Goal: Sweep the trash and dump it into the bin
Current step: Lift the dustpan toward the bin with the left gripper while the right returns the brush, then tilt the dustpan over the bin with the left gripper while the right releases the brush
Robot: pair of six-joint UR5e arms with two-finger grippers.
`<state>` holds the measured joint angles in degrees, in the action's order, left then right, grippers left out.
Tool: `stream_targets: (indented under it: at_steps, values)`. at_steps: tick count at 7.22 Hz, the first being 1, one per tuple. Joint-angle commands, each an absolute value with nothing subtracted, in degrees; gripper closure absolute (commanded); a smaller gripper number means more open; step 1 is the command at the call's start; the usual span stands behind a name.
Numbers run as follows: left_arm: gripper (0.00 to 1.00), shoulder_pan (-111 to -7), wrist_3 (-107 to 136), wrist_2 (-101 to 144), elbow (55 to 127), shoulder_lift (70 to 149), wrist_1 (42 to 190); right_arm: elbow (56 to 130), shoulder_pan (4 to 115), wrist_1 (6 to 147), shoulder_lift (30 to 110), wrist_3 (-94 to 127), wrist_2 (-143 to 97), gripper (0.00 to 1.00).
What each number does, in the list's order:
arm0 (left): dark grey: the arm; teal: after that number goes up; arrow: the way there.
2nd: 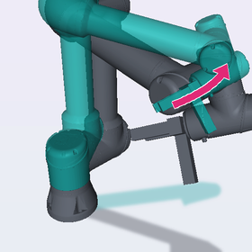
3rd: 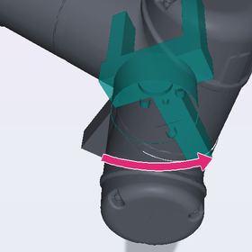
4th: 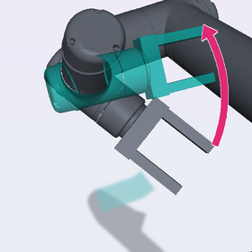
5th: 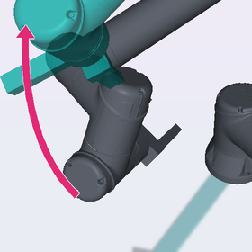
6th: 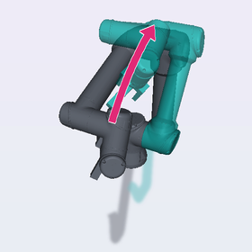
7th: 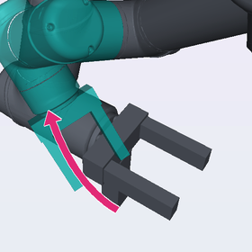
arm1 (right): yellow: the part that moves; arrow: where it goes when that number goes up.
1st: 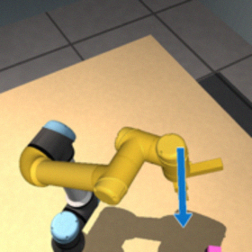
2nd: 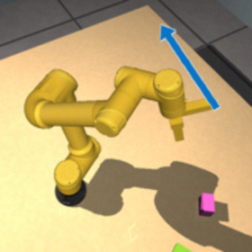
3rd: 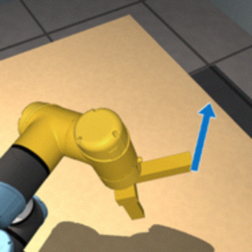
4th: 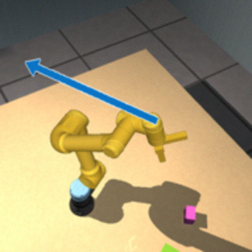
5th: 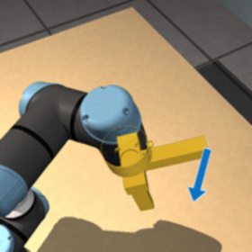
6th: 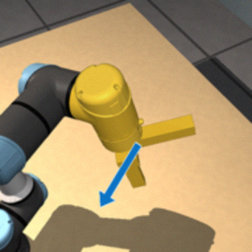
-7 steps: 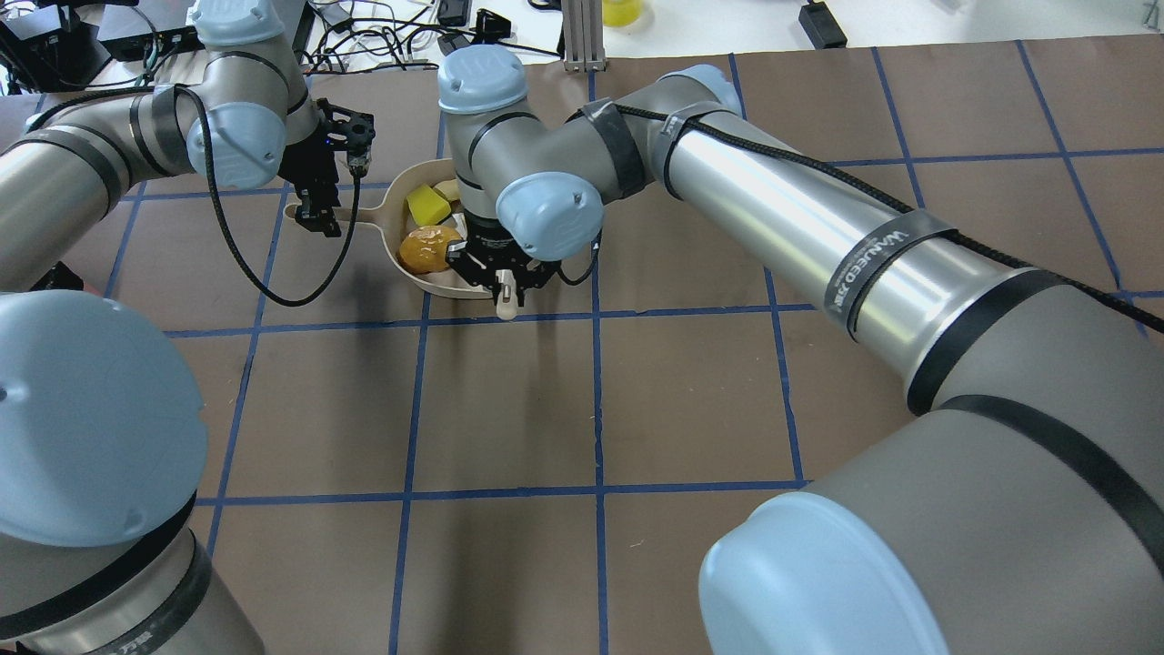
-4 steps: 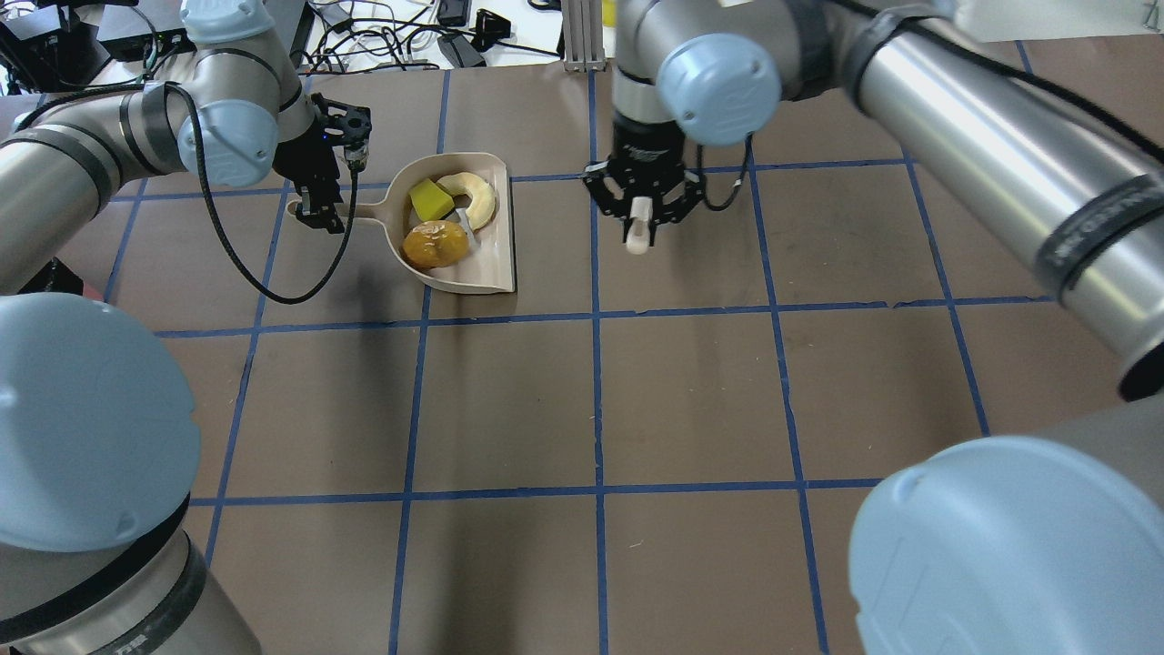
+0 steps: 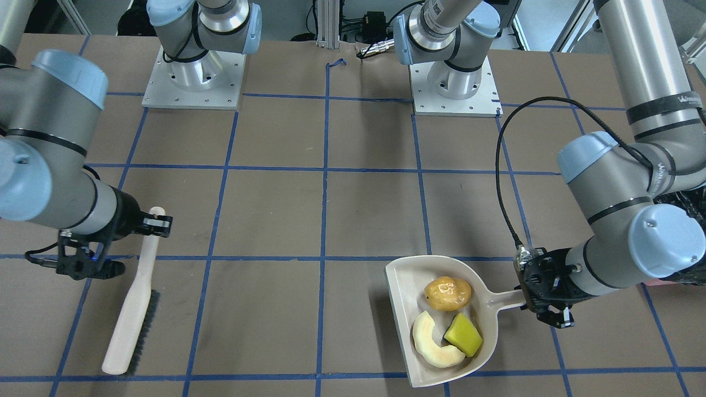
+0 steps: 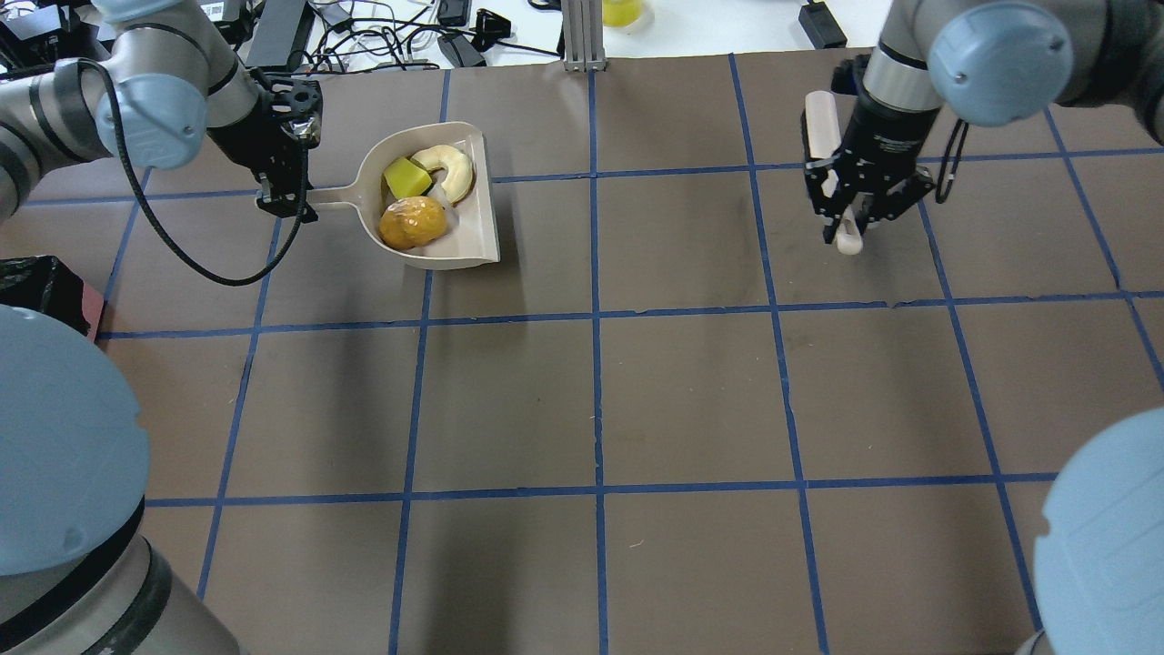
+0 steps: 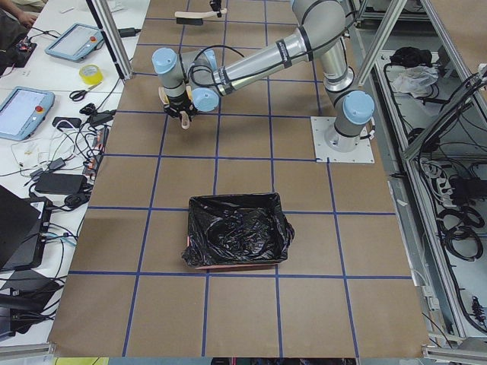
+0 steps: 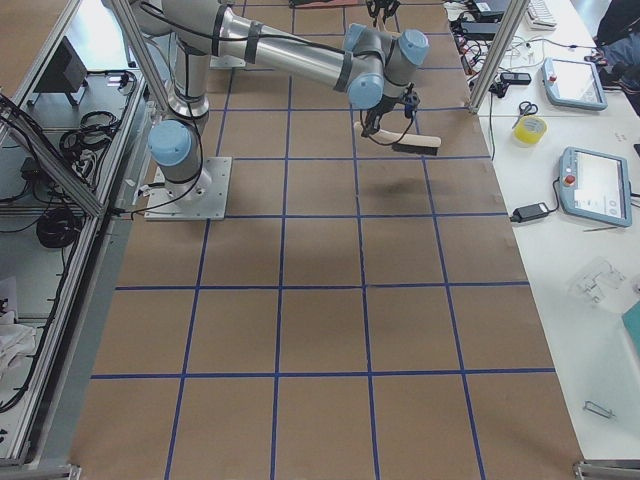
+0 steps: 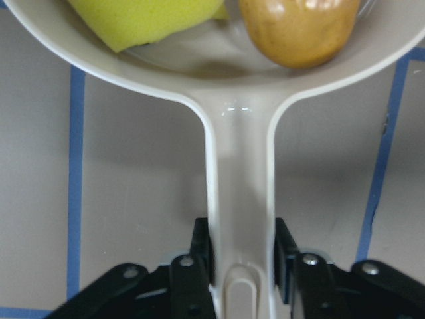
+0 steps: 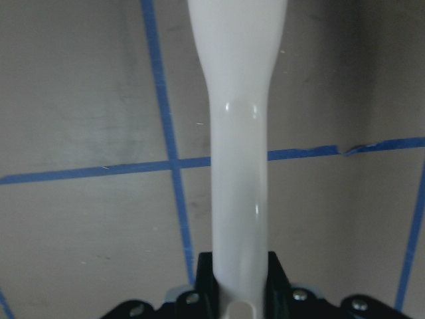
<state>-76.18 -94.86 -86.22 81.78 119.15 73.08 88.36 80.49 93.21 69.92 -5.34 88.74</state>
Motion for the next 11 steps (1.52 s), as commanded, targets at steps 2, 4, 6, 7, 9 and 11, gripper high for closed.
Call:
stream_targets:
  at_steps: [2,4,6,7,9,11]
  values:
    - [0.96,-68.6,-100.9,-86.0,81.7,115.7,75.3,95.1,70.3,100.1,70.1,-22.5,92.9,1.0]
    - [0.96,-62.8,-109.5,-86.0,81.6,114.0,77.6,98.2,66.4,105.6,69.3,-26.4,93.9,1.0]
    - [0.96,-54.8,-123.0,-86.1,80.5,112.2,80.1,100.0,66.0,107.6,69.1,-26.6,94.0,1.0]
    - [0.97,-49.4,-130.9,-86.0,78.6,112.2,82.1,100.0,66.0,107.8,69.1,-26.6,94.0,1.0]
    - [0.98,-42.7,-143.5,-86.5,72.0,114.2,84.4,100.0,66.0,107.8,69.0,-26.4,94.0,1.0]
    - [0.99,-39.0,-153.4,-88.3,65.8,116.9,85.3,100.0,66.0,107.8,68.2,-25.9,94.0,0.68]
